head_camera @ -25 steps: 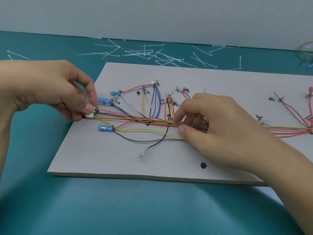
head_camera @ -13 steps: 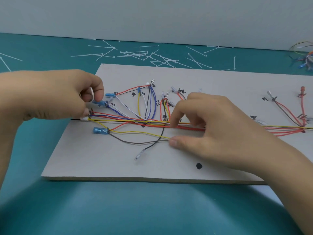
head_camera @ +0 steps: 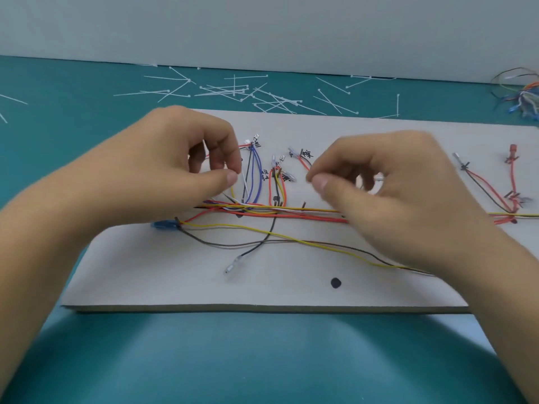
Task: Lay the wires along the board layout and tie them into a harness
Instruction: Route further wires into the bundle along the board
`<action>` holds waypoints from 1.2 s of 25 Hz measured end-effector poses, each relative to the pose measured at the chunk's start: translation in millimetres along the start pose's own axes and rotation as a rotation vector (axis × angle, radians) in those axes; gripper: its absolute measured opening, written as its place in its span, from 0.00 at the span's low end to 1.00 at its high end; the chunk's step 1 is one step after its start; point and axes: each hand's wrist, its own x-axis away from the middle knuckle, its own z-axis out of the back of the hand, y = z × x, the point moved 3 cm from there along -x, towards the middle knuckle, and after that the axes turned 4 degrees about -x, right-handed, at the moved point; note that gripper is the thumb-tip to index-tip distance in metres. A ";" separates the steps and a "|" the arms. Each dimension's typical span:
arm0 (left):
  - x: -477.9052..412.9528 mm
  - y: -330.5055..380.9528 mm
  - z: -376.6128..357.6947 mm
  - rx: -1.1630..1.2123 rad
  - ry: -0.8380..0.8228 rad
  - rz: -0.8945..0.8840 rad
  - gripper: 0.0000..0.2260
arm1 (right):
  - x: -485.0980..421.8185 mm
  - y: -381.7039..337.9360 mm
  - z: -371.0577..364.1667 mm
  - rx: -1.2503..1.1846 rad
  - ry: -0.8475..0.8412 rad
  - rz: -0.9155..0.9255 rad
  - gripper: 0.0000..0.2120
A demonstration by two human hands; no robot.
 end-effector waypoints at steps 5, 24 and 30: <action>-1.4 7.7 -12.9 0.023 0.028 -0.058 0.01 | -3.7 8.7 16.0 -0.056 0.212 -0.026 0.05; -4.1 -2.7 -12.5 0.078 -0.141 -0.018 0.03 | -1.4 15.1 -15.9 0.122 -0.176 -0.230 0.06; -3.6 -11.5 -5.6 -0.040 -0.026 0.030 0.16 | -2.1 15.0 -18.2 0.112 -0.206 -0.244 0.07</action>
